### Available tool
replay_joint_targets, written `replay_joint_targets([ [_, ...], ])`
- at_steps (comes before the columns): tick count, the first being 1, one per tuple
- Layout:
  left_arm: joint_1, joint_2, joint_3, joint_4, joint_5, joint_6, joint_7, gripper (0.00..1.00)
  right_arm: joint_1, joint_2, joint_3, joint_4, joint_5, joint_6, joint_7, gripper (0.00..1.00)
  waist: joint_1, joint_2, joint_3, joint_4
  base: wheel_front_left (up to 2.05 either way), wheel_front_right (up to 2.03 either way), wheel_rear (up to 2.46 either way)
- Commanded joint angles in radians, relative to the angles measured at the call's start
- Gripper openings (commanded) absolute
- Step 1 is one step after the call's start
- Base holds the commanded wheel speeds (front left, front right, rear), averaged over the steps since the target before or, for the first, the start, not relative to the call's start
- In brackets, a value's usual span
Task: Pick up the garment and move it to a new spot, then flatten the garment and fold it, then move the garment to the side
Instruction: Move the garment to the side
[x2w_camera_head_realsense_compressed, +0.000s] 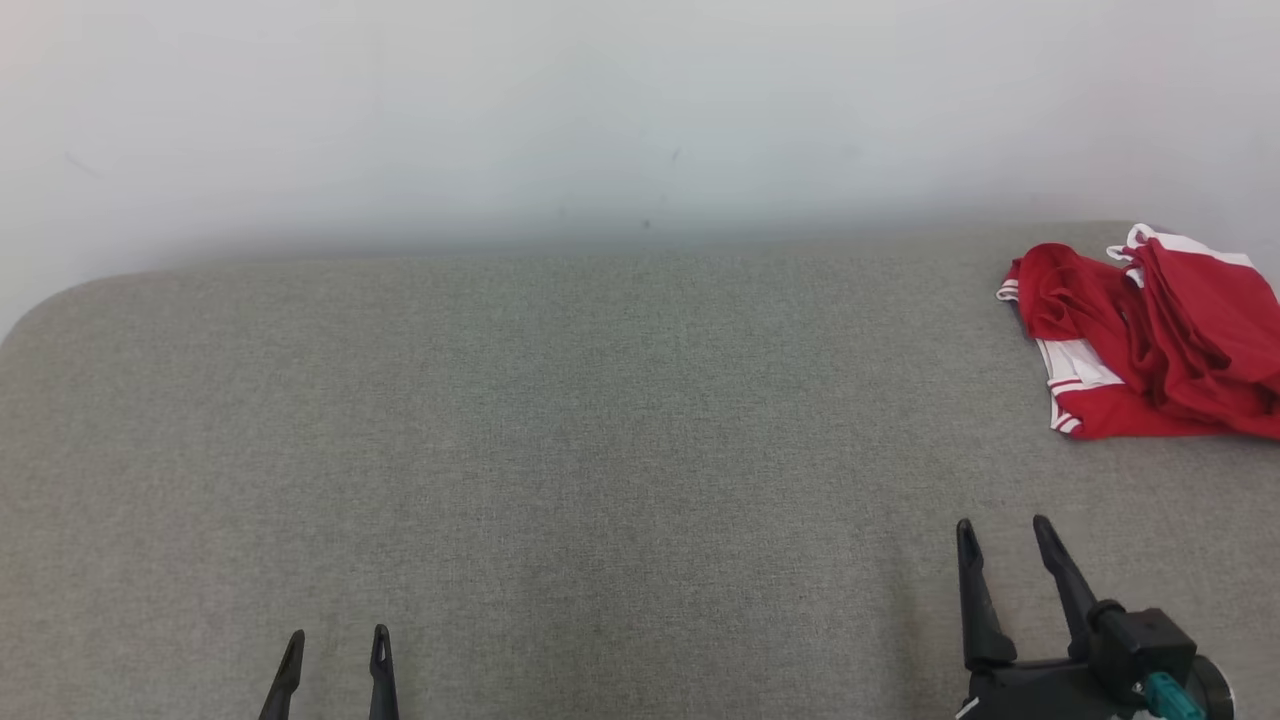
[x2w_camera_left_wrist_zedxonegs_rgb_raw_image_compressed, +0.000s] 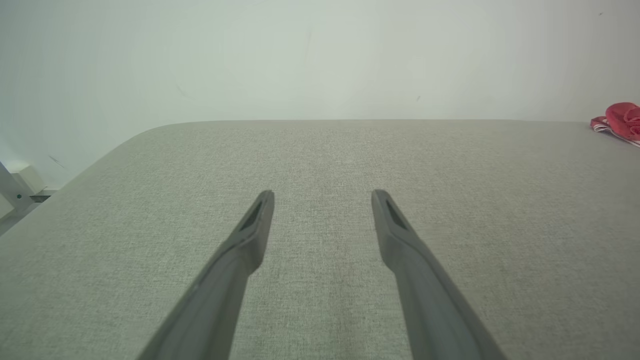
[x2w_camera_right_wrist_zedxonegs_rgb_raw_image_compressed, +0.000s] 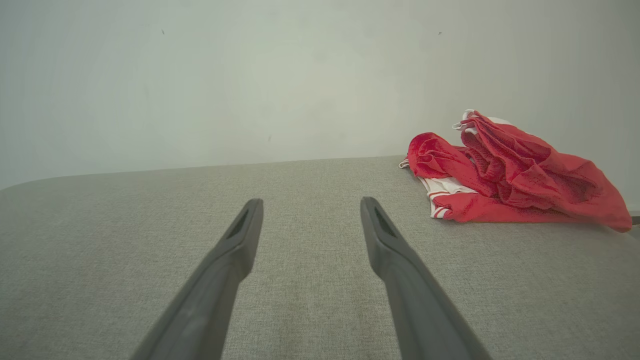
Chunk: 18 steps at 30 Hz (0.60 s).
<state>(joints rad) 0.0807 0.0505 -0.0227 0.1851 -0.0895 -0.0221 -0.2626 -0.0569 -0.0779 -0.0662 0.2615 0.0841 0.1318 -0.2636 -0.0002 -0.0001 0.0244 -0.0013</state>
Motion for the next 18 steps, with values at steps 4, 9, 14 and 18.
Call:
replay_joint_targets([
  [4,0.013,0.000,0.005,0.010,0.012,0.013,-0.003,1.00,0.048,0.022,0.006,-0.022,-0.002,-0.003,0.000,1.00,0.0002,0.0001,-0.010,0.007,0.00,0.00,0.00],
  [9,0.011,0.000,0.012,0.015,0.007,0.014,-0.003,1.00,0.077,0.028,0.031,-0.040,-0.011,-0.003,0.000,1.00,0.0002,0.0001,-0.014,0.003,0.00,0.00,0.00],
  [14,-0.009,0.000,0.004,0.029,0.010,0.004,-0.003,1.00,0.101,0.029,0.078,-0.042,-0.015,-0.003,0.000,1.00,0.0002,0.0001,-0.018,-0.001,0.00,0.00,0.00],
  [18,-0.015,0.000,0.000,0.035,-0.003,0.011,-0.003,1.00,0.108,0.029,0.103,-0.030,0.007,-0.003,0.000,1.00,0.0002,0.0001,-0.022,-0.008,0.00,0.00,0.00],
])
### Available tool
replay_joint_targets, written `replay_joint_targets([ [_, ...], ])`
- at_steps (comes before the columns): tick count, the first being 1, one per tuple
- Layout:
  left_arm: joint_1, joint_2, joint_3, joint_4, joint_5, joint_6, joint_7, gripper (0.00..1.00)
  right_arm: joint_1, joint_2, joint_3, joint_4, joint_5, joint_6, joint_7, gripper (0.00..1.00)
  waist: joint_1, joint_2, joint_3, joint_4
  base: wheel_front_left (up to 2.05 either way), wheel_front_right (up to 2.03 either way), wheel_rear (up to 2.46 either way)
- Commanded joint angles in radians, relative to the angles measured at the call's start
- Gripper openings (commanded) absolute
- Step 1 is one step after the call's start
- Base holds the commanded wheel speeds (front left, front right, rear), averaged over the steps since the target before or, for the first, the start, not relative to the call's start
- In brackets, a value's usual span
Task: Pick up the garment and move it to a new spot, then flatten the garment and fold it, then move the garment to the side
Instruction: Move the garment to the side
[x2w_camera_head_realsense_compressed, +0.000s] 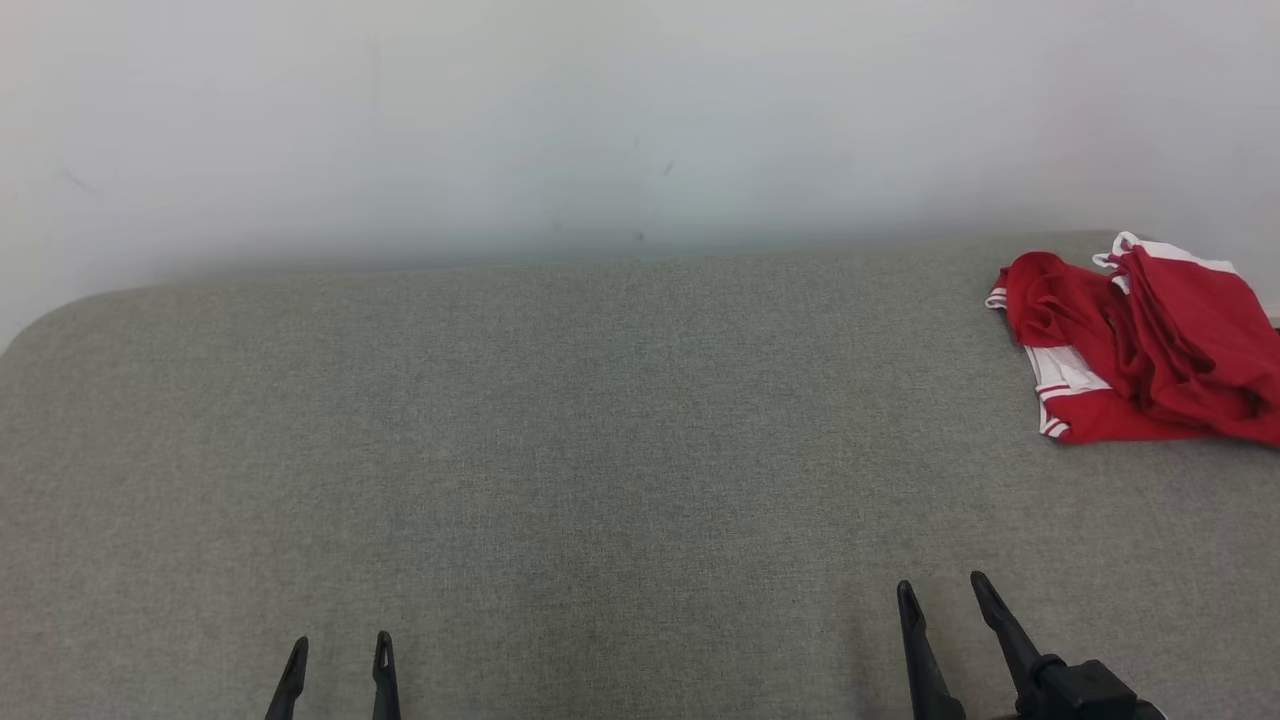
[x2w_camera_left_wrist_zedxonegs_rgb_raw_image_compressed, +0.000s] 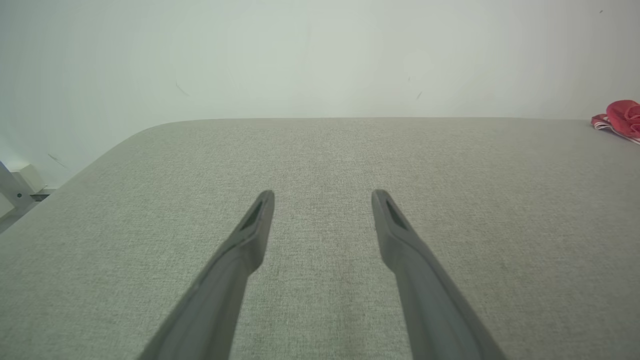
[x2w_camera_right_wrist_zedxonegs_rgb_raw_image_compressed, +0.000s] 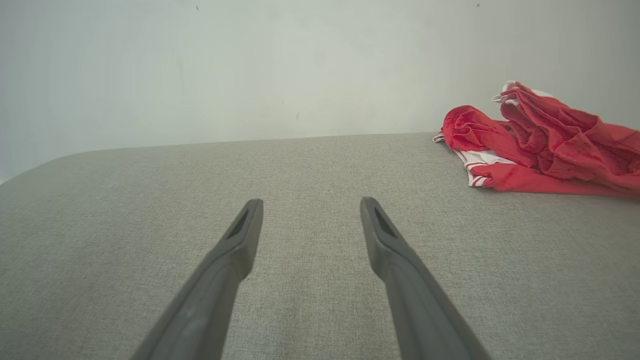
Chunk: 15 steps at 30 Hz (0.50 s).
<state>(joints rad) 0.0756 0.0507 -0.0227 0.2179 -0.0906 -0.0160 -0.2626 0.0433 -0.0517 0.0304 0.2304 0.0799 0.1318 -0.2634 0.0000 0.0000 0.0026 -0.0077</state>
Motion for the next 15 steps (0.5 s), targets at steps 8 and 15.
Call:
replay_joint_targets([
  [8,-0.007,-0.001,-0.015,0.001,0.008,0.018,-0.003,1.00,0.010,0.002,0.024,0.010,0.018,-0.003,0.000,1.00,0.0000,0.0000,-0.002,-0.003,0.00,0.00,0.00],
  [15,-0.008,-0.001,-0.011,0.000,0.019,0.030,-0.003,1.00,0.011,0.002,0.026,0.011,0.015,-0.003,0.000,1.00,0.0000,0.0000,-0.002,0.003,0.00,0.00,0.00],
])
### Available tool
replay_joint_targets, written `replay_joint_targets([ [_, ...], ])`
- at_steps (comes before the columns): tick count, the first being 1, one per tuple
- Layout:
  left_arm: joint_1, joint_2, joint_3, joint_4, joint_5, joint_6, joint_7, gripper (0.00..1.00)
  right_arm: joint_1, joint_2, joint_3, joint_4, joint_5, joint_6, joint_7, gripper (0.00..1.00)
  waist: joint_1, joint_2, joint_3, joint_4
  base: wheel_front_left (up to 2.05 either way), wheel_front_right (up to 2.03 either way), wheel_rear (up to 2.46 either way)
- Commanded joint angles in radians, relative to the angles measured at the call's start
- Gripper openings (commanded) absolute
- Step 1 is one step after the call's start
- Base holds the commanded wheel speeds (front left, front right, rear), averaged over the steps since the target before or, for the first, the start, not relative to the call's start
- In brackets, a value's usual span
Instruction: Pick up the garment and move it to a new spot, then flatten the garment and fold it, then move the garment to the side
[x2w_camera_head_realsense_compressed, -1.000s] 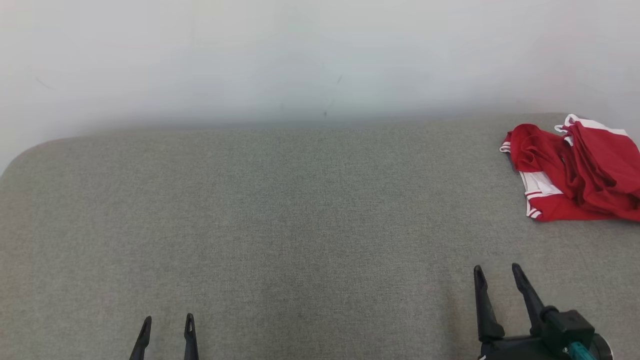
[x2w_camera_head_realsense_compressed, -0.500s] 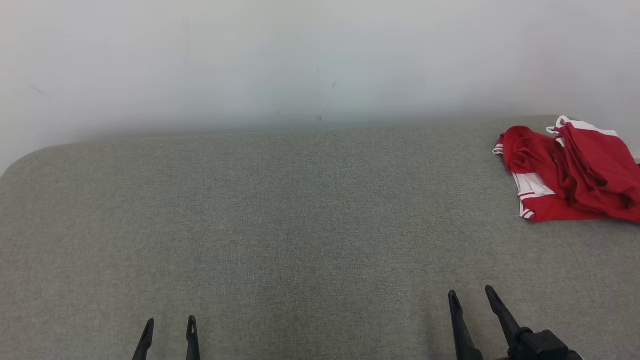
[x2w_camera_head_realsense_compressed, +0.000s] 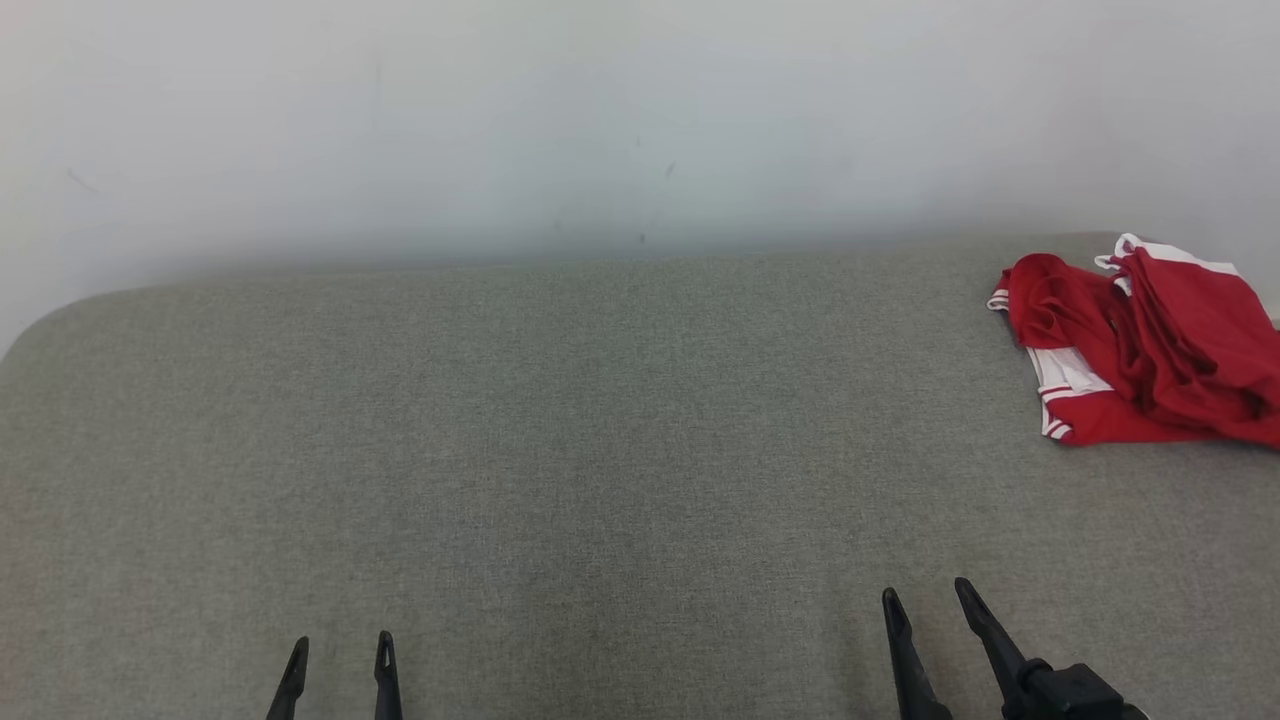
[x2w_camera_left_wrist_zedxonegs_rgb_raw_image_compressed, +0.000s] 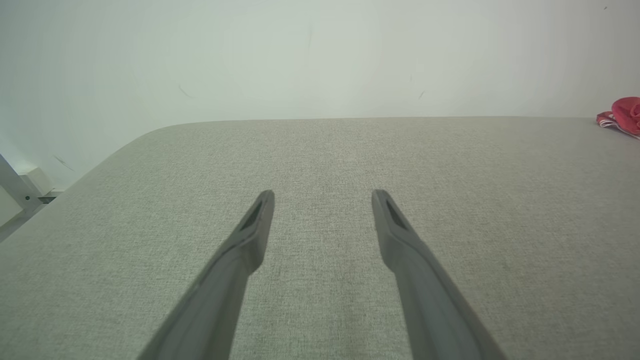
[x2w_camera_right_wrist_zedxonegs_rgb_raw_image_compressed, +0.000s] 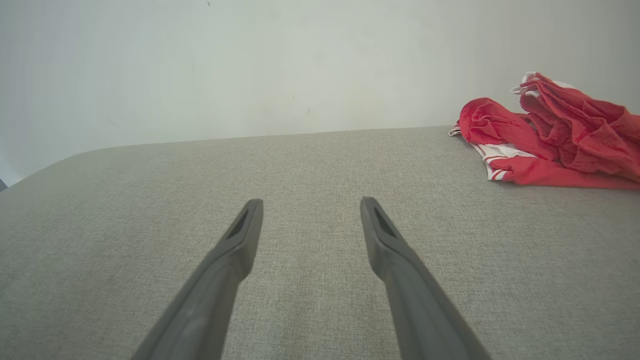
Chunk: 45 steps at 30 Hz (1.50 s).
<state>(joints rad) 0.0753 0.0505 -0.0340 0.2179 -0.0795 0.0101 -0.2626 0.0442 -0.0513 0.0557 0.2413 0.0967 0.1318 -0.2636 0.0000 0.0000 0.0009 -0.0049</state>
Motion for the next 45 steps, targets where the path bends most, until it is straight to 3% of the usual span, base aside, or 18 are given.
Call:
replay_joint_targets([
  [1,-0.008,0.000,0.002,0.001,0.010,0.005,-0.003,1.00,0.010,0.002,0.000,0.000,-0.003,-0.003,0.000,1.00,0.0000,0.0000,0.000,0.001,0.00,0.00,0.00],
  [9,-0.009,0.000,0.007,0.002,0.009,0.015,-0.003,1.00,0.008,0.002,-0.004,-0.004,-0.007,-0.003,0.000,1.00,0.0000,0.0000,0.001,0.005,0.00,0.00,0.00],
  [10,0.000,0.000,0.005,0.001,0.011,0.014,0.000,0.00,0.000,0.000,-0.003,-0.001,0.000,0.000,0.000,0.00,0.0000,0.0000,0.001,0.005,0.00,0.00,0.00],
  [15,0.009,-0.002,0.004,0.044,0.008,0.008,0.003,0.00,0.011,0.000,-0.003,0.037,0.004,0.000,0.001,0.00,0.0000,0.0000,0.001,0.005,0.00,0.00,0.00],
  [29,-0.032,-0.001,0.033,0.043,-0.279,-0.020,0.074,0.00,-0.020,-0.014,-0.016,0.028,0.302,0.000,0.056,0.00,0.0000,0.0000,0.001,0.005,0.00,0.00,0.00],
  [45,-0.064,-0.001,0.056,0.037,-0.539,-0.045,0.136,0.00,-0.049,-0.024,-0.031,0.022,0.568,0.000,0.109,0.00,0.0000,0.0000,0.001,0.005,0.00,0.00,0.00],
])
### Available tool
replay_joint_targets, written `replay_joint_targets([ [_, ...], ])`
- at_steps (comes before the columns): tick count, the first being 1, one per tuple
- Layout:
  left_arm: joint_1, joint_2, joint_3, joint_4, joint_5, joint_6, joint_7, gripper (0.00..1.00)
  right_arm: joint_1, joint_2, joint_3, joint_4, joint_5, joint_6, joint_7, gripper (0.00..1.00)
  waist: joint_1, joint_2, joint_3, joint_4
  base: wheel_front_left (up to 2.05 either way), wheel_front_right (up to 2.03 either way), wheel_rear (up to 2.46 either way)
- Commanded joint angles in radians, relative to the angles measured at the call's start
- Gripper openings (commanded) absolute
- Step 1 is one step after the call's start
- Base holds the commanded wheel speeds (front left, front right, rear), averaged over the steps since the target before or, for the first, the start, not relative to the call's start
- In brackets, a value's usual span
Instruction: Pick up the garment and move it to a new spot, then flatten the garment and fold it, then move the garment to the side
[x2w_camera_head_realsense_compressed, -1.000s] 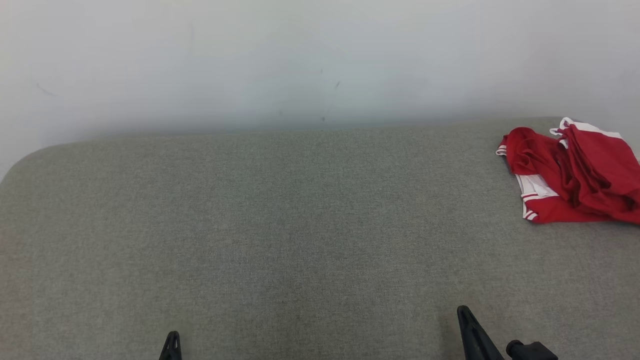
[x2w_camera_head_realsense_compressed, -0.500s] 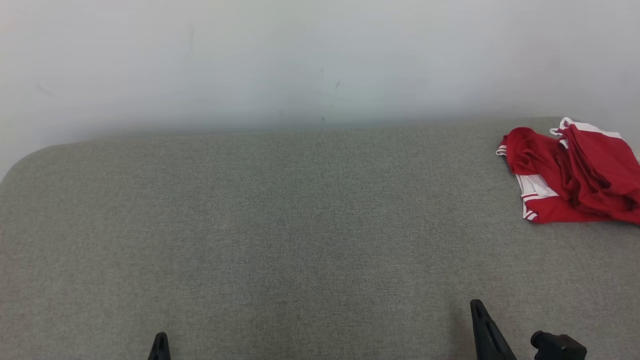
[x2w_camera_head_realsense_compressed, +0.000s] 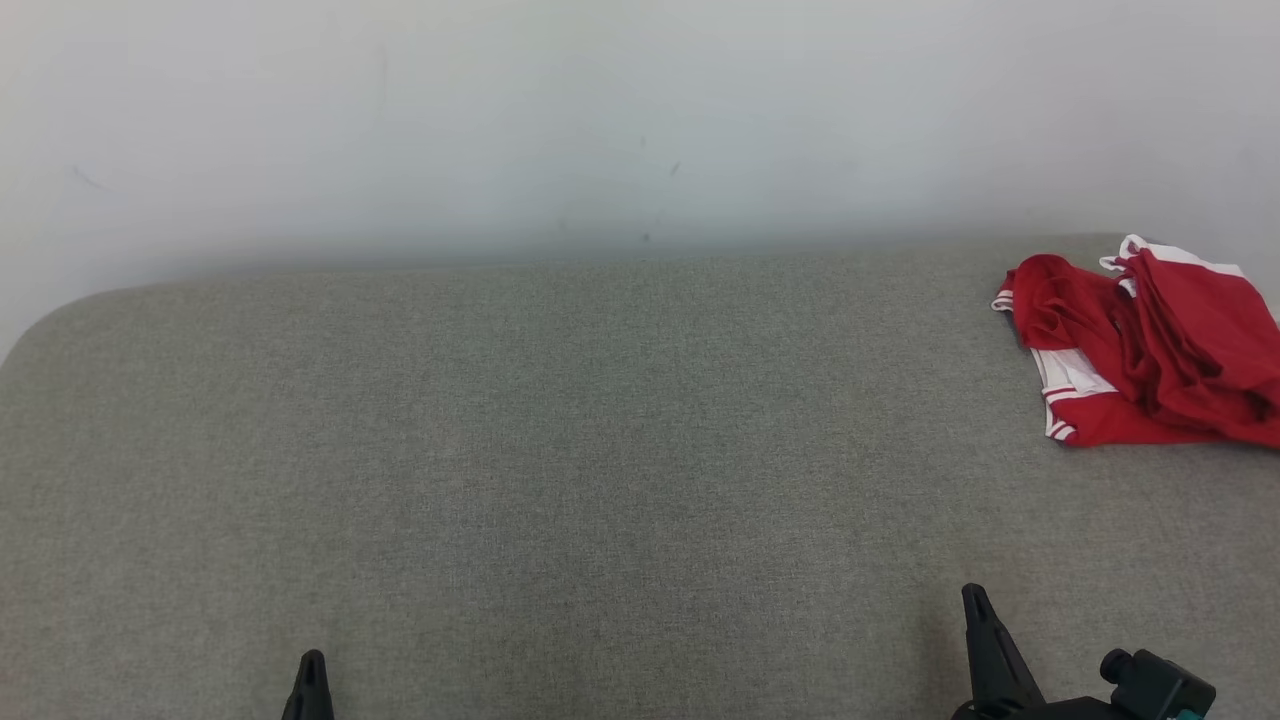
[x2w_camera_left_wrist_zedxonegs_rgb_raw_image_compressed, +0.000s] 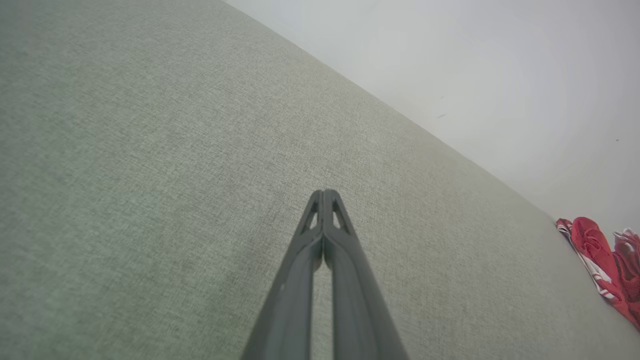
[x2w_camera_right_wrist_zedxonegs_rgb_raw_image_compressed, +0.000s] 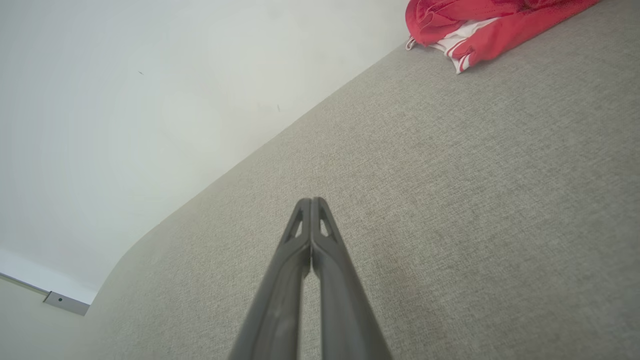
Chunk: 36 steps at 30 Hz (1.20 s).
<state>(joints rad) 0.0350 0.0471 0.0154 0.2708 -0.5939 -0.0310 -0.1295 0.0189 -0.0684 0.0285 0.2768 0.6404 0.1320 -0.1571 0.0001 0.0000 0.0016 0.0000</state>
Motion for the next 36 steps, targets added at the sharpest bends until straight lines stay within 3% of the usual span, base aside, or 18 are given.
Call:
replay_joint_targets([
  [1,-0.026,0.003,0.008,-0.016,-0.039,-0.005,0.007,0.00,-0.026,-0.008,-0.005,-0.014,0.040,-0.001,0.006,0.00,-0.0001,0.0000,0.000,0.000,0.00,0.00,0.00],
  [36,-0.088,0.004,0.052,-0.021,-0.503,-0.050,0.120,0.00,-0.075,-0.017,-0.043,-0.026,0.503,-0.001,0.110,0.00,-0.0001,0.0000,0.000,0.000,0.00,0.00,0.00],
])
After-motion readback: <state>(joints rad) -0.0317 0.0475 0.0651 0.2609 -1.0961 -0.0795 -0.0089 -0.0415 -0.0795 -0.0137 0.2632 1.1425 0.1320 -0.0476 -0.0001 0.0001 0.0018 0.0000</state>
